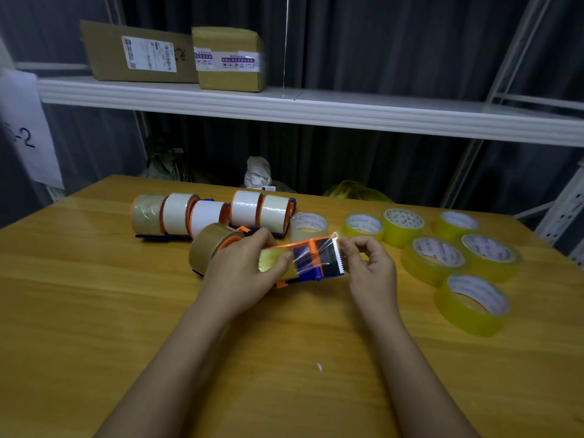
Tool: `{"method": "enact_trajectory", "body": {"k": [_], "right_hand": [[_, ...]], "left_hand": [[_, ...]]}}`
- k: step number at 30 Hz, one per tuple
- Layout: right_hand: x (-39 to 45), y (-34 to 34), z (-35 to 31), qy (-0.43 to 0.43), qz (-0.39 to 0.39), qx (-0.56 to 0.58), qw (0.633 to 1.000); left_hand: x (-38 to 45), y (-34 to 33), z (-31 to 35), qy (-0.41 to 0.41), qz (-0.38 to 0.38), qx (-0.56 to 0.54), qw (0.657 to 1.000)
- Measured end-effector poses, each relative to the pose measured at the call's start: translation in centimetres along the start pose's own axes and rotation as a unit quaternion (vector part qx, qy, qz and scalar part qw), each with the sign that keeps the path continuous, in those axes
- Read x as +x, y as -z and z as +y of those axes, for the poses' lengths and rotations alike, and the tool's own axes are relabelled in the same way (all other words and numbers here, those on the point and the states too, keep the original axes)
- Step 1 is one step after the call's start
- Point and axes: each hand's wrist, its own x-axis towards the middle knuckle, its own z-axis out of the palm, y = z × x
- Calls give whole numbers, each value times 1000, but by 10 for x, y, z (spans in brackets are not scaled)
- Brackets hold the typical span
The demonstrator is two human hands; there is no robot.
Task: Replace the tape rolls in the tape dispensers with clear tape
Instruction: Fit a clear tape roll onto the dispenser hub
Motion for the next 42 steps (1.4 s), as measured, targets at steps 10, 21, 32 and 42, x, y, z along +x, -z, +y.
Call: {"method": "enact_trajectory", "body": {"k": [10,21,32,42], "right_hand": [[-3,-2,-3,13,-4,-1,1000],[-2,-3,-3,23,0,1,1000],[0,-1,-3,-19,-37,6,999],[-2,0,-5,-49,-29,-18,998]], "left_hand": [[3,-3,4,54,4,55,997],[3,-5,4,60,34,68,995],[4,-1,-2,81,11,5,997],[3,-2,-3,72,15,7,997]]}}
